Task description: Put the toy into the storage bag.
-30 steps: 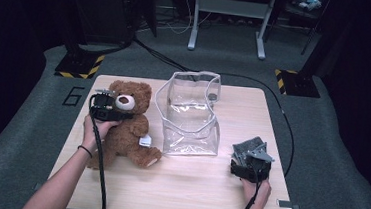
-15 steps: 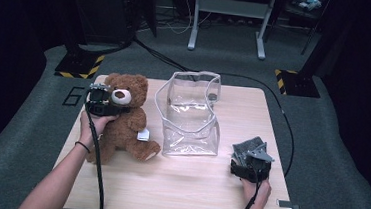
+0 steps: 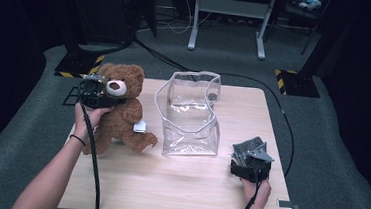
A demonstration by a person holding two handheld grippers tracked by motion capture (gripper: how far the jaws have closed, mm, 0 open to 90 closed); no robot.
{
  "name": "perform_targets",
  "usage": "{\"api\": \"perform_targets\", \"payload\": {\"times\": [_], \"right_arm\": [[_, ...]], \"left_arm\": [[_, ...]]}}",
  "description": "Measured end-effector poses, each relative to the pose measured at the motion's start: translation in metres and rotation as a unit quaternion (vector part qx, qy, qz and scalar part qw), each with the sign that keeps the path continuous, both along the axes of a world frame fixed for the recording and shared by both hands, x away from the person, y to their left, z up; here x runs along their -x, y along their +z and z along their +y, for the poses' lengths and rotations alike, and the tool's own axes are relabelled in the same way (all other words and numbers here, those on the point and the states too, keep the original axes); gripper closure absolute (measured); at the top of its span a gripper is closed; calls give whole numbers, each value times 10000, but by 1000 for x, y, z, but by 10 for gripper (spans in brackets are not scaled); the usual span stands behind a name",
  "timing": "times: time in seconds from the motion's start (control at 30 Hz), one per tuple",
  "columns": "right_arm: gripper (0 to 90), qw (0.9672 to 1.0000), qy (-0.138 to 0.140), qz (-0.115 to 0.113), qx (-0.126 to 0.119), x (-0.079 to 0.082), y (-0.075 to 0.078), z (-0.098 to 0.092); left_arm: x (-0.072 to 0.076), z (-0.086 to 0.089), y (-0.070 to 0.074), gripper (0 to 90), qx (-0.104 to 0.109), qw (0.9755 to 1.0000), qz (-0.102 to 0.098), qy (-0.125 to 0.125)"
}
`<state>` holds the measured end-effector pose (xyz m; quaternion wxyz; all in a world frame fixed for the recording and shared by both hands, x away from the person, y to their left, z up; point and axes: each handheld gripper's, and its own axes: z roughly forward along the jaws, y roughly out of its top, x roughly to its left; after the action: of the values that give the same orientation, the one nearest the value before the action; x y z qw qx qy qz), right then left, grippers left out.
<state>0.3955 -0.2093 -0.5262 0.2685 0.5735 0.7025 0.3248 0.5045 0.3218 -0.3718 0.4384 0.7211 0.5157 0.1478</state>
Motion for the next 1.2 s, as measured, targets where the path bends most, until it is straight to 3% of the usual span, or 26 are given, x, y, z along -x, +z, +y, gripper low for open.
{"api": "perform_targets", "payload": {"times": [0.8,1.2], "right_arm": [[65,10000,-14,6,-6,0,0,0],[65,10000,-11,8,-6,0,0,0]], "left_arm": [[-14,13,53,545,-153,9991,-370,150],[-21,11,81,543,-237,9980,-555,190]]}}
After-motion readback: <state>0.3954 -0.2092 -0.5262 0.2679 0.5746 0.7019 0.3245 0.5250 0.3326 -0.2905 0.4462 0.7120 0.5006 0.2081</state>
